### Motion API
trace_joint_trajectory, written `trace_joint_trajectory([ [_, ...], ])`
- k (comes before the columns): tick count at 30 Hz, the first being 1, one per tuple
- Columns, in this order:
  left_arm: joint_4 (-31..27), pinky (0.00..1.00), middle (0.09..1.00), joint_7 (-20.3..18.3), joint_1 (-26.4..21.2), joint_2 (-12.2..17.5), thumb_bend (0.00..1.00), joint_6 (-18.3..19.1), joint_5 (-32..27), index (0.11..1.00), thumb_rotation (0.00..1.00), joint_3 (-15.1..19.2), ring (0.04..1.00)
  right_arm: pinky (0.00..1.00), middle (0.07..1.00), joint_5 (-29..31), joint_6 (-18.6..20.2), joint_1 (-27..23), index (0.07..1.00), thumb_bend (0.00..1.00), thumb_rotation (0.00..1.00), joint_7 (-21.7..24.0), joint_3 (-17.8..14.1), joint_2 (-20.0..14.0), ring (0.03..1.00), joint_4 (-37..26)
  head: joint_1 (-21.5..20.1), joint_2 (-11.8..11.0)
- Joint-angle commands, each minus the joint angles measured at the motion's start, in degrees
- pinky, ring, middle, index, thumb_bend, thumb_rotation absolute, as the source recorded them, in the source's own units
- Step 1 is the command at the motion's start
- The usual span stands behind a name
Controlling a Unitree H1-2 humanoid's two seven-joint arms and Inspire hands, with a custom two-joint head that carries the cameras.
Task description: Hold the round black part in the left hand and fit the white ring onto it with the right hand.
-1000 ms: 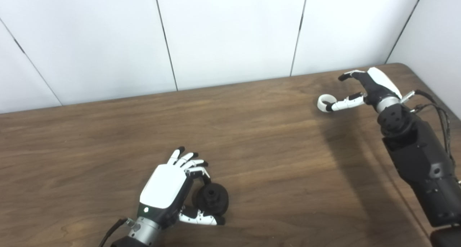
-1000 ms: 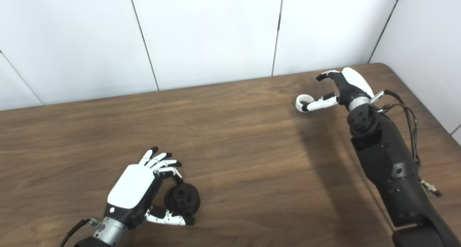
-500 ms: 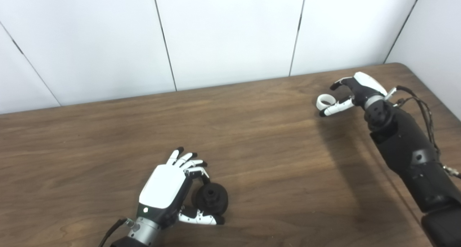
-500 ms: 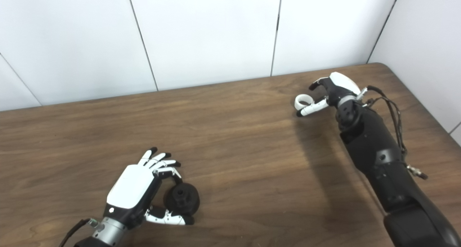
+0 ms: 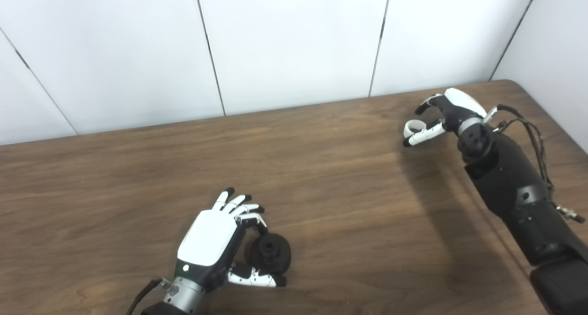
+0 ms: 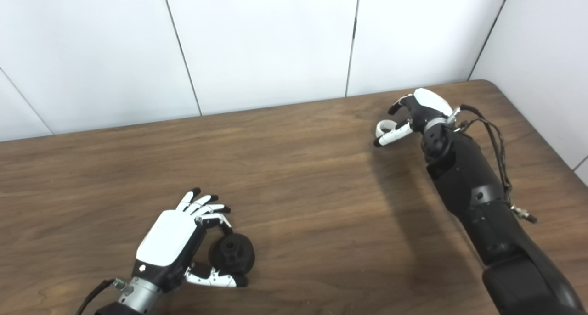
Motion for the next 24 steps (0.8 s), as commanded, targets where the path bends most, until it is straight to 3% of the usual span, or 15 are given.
trace_joint_trajectory([
  [1, -0.30, 1.00, 0.786, -0.82, 0.14, 0.48, 0.52, 0.24, 1.34, 0.485, 0.06, 0.01, 0.898, 1.00, 0.954, -0.42, -0.05, -3.10, 0.704, 0.86, 0.26, -0.50, -0.40, -1.31, 1.000, -0.65, 0.07, 0.01],
  [9, -0.36, 1.00, 0.785, -1.16, -0.31, 0.67, 0.52, 0.18, 1.33, 0.485, 0.06, 0.09, 0.901, 1.00, 0.940, -0.70, -0.02, -2.54, 0.605, 0.83, 0.23, 0.03, -1.39, -1.51, 1.000, -1.38, 0.08, 0.31],
  [10, -0.35, 1.00, 0.785, -1.21, -0.37, 0.69, 0.52, 0.16, 1.30, 0.485, 0.06, 0.10, 0.902, 1.00, 0.936, -0.76, -0.02, -2.48, 0.538, 0.65, 0.19, 0.06, -1.50, -1.51, 1.000, -1.48, 0.10, 0.35],
  [12, -0.38, 1.00, 0.786, -1.31, -0.46, 0.76, 0.52, 0.08, 1.28, 0.485, 0.06, 0.09, 0.902, 1.00, 0.930, -0.89, -0.03, -2.37, 0.501, 0.55, 0.16, 0.02, -1.21, -1.74, 1.000, -1.58, 0.06, 0.42],
  [24, -0.68, 1.00, 0.779, -1.38, -0.27, 0.66, 0.52, 0.06, 1.26, 0.484, 0.05, 0.30, 0.895, 1.00, 0.892, 0.01, -0.13, -0.81, 0.491, 0.52, 0.15, -1.01, -1.12, -2.26, 0.999, -3.08, 0.11, 0.46],
])
